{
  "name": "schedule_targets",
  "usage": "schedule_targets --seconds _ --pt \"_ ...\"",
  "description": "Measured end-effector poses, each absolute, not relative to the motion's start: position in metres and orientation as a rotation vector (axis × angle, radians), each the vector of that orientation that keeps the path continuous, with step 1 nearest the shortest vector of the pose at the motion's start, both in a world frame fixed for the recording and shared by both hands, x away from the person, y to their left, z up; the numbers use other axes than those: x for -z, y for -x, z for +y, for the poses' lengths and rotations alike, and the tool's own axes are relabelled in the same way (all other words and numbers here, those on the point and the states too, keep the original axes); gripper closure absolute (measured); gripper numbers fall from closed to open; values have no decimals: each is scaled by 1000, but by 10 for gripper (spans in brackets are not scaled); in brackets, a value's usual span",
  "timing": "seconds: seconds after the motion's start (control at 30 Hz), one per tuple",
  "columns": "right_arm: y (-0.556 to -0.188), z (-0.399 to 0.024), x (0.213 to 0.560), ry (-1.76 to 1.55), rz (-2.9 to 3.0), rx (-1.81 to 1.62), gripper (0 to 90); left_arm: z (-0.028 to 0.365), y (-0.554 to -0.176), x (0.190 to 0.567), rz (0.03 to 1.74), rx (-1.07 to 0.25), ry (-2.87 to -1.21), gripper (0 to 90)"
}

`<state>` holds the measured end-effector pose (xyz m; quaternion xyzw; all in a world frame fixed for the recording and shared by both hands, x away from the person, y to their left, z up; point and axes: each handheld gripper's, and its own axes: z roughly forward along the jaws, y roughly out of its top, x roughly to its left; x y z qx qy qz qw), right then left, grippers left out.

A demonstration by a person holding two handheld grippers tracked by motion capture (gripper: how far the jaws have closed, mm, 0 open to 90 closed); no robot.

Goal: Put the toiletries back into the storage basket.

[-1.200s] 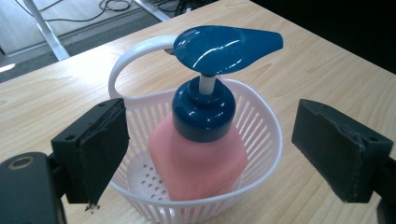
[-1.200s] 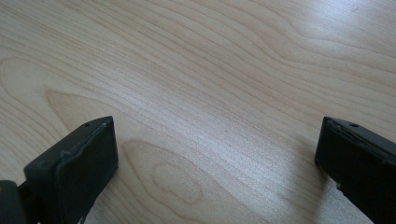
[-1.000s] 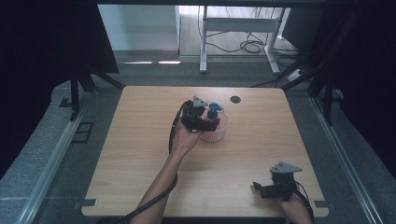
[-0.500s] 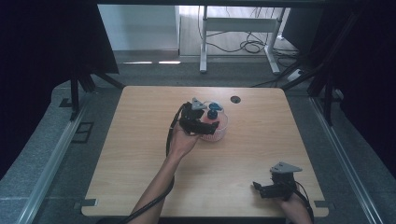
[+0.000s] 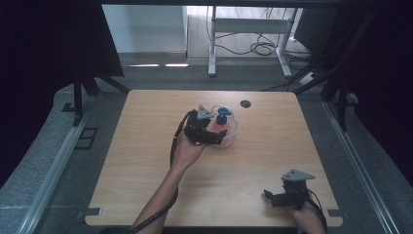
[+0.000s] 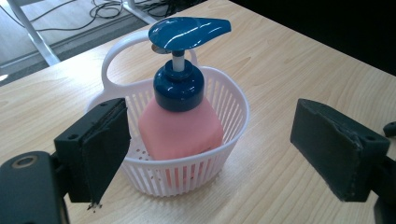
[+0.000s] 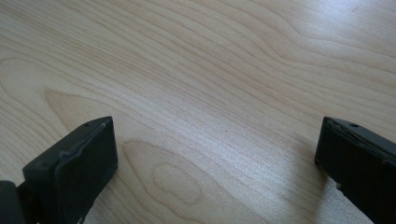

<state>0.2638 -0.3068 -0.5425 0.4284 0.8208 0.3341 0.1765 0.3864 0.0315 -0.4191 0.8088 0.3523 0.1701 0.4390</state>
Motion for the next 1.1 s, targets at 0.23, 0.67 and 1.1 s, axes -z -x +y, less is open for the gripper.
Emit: schedule_targets --seconds 0.23,0.67,1.1 --pt "-264 -307 542 -1212 2324 -945 0 36 -379 414 856 -431 -2011 116" --pt "-264 -307 542 -1212 2324 -945 0 42 -372 415 855 -442 -2020 109" --pt "-264 -306 542 -1213 2324 -947 0 54 -362 419 865 -423 -2010 108"
